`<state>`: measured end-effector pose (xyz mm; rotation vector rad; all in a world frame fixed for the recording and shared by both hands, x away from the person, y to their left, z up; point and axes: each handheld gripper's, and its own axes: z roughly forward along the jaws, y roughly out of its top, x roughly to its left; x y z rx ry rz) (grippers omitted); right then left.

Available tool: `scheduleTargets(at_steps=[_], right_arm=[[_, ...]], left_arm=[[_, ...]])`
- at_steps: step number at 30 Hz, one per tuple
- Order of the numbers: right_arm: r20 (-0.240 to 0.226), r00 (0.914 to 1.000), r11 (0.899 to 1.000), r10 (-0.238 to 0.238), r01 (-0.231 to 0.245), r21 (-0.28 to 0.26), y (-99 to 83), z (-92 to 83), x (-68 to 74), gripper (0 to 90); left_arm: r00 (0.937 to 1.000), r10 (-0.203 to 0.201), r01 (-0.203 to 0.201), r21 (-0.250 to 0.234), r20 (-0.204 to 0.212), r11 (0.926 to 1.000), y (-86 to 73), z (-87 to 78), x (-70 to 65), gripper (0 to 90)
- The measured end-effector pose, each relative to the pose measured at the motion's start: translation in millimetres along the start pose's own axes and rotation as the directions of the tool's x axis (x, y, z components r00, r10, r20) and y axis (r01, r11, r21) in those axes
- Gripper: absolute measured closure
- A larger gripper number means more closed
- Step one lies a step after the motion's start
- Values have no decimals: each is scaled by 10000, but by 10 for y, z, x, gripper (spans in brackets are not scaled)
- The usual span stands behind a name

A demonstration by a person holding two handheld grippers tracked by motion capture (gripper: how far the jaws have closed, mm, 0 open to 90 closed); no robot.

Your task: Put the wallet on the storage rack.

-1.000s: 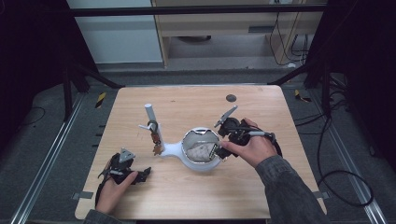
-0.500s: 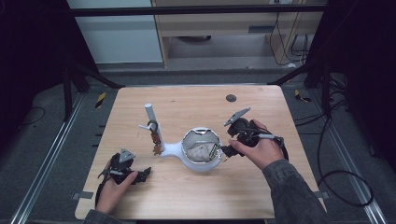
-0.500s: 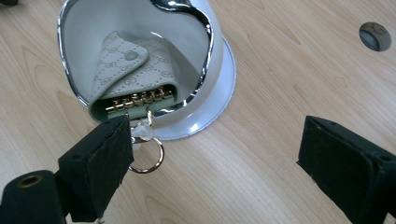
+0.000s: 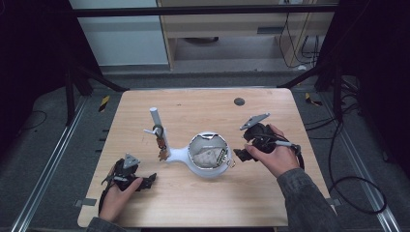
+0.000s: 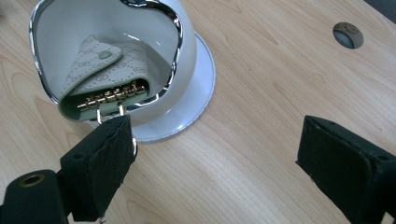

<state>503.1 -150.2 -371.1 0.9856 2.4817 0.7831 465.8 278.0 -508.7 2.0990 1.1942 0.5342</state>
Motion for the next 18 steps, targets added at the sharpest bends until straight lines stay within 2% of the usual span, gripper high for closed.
scheduleTargets(at_steps=[10, 18], right_arm=[[205, 9985, 9987, 504, -502, -129, -134, 32, -96, 108], [407, 9953, 9960, 877, -870, -193, -310, 90, -203, 106]], left_arm=[[10000, -38, 38, -17, 20, 10000, -4, -2, -5, 0], [10000, -41, 41, -19, 23, 10000, -4, -1, -5, 0]])
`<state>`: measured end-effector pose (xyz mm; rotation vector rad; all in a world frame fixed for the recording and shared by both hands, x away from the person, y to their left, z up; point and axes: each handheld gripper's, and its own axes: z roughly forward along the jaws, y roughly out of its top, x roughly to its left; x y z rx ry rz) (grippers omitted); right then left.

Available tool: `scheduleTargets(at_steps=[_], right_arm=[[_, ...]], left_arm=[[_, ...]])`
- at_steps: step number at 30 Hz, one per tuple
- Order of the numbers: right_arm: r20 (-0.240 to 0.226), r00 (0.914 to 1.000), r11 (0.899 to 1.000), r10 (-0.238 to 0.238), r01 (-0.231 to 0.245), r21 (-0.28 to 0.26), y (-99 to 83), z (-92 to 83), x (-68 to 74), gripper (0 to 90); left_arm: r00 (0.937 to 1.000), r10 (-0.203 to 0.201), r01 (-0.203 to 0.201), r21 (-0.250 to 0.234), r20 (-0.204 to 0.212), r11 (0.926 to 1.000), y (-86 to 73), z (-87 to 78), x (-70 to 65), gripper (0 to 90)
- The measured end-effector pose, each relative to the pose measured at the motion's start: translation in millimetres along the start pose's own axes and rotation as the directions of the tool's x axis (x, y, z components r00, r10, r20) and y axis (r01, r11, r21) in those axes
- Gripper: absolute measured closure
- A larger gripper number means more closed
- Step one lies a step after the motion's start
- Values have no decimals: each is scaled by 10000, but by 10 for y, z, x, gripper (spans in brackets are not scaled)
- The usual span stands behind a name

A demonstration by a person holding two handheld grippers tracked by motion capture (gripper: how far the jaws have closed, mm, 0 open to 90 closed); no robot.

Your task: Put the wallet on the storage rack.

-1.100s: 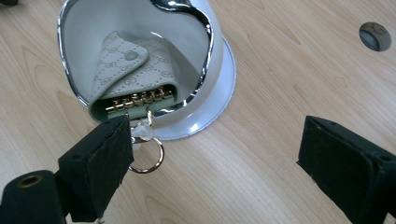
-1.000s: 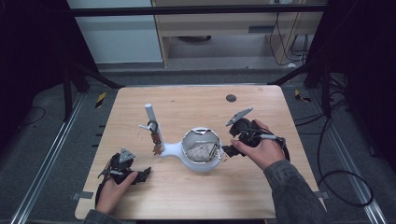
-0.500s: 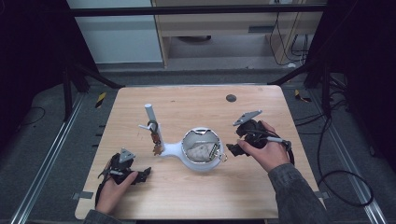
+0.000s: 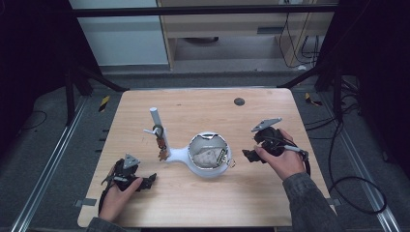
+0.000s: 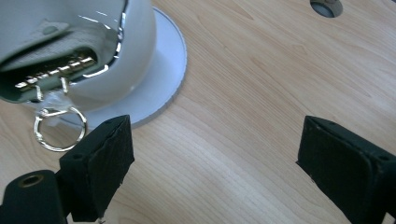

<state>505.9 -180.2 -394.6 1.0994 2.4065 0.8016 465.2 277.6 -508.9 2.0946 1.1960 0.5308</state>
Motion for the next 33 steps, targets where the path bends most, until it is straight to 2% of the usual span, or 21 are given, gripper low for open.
scheduleTargets(at_steps=[10, 33], right_arm=[[94, 9977, 9975, 678, -676, -227, -240, 101, -113, 106], [50, 9907, 9903, 1361, -1359, -280, -642, 254, -187, 96]], left_arm=[[10000, 29, -29, 5, -2, 10000, 0, -1, 2, 0], [10000, 23, -23, 22, 15, 10000, 0, -1, 2, 0]])
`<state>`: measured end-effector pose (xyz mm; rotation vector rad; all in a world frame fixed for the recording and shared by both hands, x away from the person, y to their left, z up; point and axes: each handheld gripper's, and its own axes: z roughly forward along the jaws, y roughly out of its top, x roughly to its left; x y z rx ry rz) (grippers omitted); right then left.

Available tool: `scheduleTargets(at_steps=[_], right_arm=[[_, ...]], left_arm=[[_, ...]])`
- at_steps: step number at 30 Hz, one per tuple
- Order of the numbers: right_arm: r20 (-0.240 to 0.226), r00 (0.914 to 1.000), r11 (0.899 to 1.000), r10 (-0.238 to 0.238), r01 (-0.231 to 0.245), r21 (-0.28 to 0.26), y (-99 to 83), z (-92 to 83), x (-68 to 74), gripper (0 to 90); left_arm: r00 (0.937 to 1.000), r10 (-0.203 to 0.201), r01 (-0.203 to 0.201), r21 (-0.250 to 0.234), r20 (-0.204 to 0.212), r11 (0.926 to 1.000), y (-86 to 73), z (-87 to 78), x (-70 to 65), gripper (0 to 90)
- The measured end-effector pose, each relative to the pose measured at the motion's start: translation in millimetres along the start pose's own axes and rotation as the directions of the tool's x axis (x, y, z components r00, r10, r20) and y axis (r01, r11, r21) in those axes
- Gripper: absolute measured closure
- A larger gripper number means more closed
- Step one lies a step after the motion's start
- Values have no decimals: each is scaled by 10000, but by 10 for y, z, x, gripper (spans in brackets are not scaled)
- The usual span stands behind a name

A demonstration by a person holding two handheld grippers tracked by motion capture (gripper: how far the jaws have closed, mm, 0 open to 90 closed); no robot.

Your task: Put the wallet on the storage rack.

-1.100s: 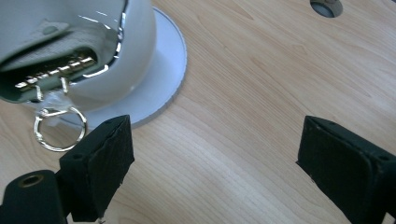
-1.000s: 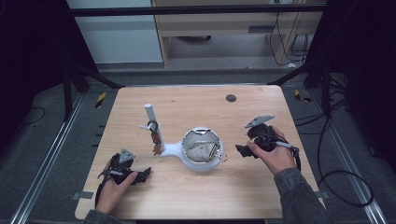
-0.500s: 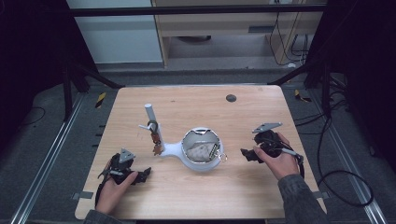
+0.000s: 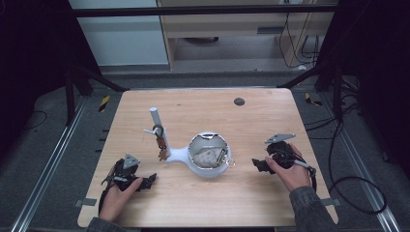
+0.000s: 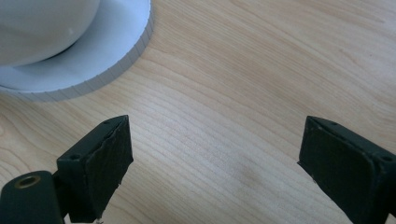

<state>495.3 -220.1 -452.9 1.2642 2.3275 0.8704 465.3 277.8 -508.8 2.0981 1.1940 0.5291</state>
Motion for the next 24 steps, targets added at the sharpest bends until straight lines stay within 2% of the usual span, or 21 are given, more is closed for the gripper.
scheduleTargets(at_steps=[11, 24], right_arm=[[12, 9996, 9996, 277, -277, -63, -148, 68, -41, 95], [-24, 9963, 9963, 856, -856, 84, -277, 140, -74, 53]], left_arm=[[10000, -5, 5, 0, 0, 10000, 0, 0, 0, 0], [10000, -4, 4, -6, -9, 10000, 0, 0, -1, 0]])
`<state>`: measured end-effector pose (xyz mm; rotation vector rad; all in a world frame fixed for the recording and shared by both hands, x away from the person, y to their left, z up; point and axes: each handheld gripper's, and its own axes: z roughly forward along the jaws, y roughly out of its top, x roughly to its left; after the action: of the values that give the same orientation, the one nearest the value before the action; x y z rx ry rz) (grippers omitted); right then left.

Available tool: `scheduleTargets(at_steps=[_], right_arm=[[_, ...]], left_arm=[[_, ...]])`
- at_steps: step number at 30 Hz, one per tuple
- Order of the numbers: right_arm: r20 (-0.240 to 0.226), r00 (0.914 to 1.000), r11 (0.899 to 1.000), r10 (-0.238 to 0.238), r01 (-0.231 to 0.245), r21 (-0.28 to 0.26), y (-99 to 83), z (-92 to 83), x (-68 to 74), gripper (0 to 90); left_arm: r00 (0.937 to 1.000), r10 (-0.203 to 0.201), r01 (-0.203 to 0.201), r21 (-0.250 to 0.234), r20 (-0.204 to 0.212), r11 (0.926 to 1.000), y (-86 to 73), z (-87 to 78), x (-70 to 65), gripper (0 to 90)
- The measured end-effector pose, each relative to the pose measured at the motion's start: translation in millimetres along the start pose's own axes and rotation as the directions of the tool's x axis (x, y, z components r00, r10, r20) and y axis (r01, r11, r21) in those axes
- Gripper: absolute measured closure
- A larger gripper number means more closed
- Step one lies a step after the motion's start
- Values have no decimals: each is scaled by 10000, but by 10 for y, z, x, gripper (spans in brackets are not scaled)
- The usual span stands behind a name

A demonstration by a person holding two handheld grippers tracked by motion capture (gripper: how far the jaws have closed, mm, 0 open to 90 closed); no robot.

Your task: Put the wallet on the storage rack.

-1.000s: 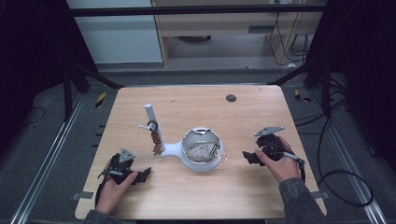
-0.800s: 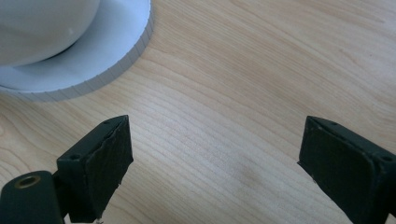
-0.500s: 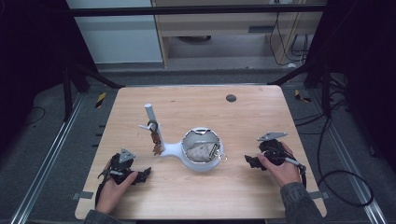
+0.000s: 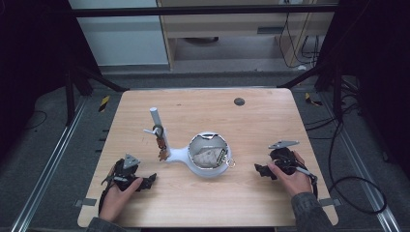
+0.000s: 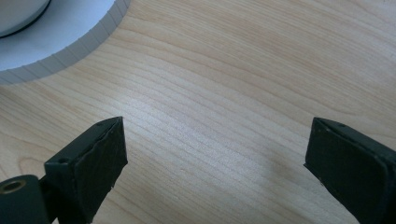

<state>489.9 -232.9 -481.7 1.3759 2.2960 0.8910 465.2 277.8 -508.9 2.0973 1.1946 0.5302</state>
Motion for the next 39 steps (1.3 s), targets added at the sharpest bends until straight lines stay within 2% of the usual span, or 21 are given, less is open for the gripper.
scheduleTargets(at_steps=[9, 16, 24, 29, 34, 36, 39], right_arm=[[205, 9996, 9997, 199, -197, -108, -58, 53, -59, 52], [430, 9975, 9980, 552, -538, -319, -103, 97, -136, 53], [443, 9957, 9962, 816, -801, -345, -138, 153, -167, 47], [644, 9953, 9966, 730, -702, -442, -144, 177, -151, 37], [1032, 9936, 9970, 458, -390, -666, -177, 213, -97, 15], [1049, 9929, 9942, 554, -452, -976, -210, 220, -85, 12], [1079, 9930, 9944, 481, -374, -990, -220, 217, -87, 12]], left_arm=[[10000, -3, 3, -1, -1, 10000, 0, 0, 0, 0], [10000, -15, 15, -8, 9, 10000, 0, 1, 0, 0], [10000, -20, 20, -10, 14, 10000, 0, 1, 0, 0], [10000, -18, 18, -12, 8, 10000, 0, 1, -1, 0], [10000, -16, 16, -9, 17, 10000, 1, 2, 0, 0], [10000, -15, 15, -5, 20, 10000, 1, 2, 0, 0], [10000, -7, 7, 2, 28, 10000, 1, 2, 1, 0]])
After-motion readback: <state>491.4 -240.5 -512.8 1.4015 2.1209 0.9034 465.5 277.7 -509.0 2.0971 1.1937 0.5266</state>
